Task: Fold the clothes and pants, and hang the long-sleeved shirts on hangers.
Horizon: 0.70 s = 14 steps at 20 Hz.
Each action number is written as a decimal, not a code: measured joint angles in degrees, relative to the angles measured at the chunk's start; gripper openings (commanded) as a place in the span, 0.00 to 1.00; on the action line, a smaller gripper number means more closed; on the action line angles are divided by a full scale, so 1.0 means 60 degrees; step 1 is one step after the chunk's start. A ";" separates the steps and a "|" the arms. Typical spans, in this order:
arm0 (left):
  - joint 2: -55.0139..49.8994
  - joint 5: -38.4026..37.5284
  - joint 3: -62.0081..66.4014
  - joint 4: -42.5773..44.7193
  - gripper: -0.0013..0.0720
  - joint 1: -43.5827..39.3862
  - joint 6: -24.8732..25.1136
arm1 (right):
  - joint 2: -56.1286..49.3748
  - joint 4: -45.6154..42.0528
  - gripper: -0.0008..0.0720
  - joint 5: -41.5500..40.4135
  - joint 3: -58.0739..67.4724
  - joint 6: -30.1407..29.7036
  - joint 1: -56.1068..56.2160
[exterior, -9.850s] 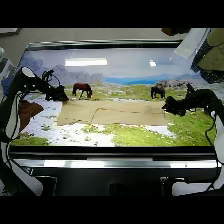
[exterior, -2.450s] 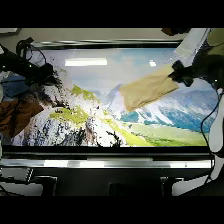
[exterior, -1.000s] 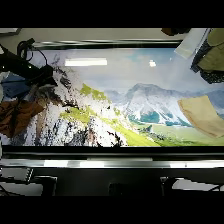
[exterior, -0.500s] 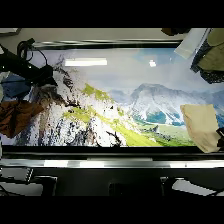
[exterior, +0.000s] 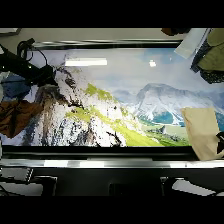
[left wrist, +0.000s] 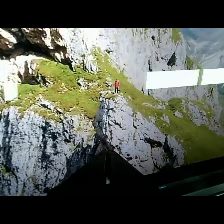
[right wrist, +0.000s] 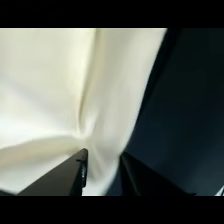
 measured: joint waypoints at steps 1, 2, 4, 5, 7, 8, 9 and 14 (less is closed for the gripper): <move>0.0000 0.0000 0.0000 0.0000 0.04 0.0000 0.0000 | 0.0004 -0.0182 0.43 -0.0069 0.0000 -0.0022 0.0004; 0.0000 0.0000 0.0000 0.0000 0.08 0.0000 0.0000 | 0.0029 -0.0441 0.45 -0.0160 0.0000 -0.0044 0.0000; 0.0000 0.0000 0.0000 0.0000 0.11 0.0000 -0.0004 | 0.0186 -0.0929 0.45 -0.0157 0.0076 -0.0171 0.0000; 0.0000 0.0000 0.0000 0.0007 0.11 0.0000 -0.0011 | 0.0310 -0.1049 0.45 -0.0004 0.0189 -0.0219 0.0000; 0.0000 0.0007 0.0000 0.0109 0.09 0.0000 -0.0186 | 0.0656 -0.0809 0.44 0.0674 0.0568 -0.0514 0.0025; 0.0000 0.0007 0.0000 0.0208 0.07 0.0000 -0.0270 | 0.0838 -0.0339 0.43 0.1198 0.0809 -0.0805 0.0087; 0.0000 0.0000 0.0000 0.0313 0.07 0.0004 -0.0372 | 0.0984 0.0244 0.42 0.1708 0.1013 -0.1162 0.0204; 0.0364 -0.0157 -0.0175 0.1333 0.04 0.0004 -0.0543 | 0.1344 0.2845 0.15 0.3169 0.1574 -0.2922 0.2335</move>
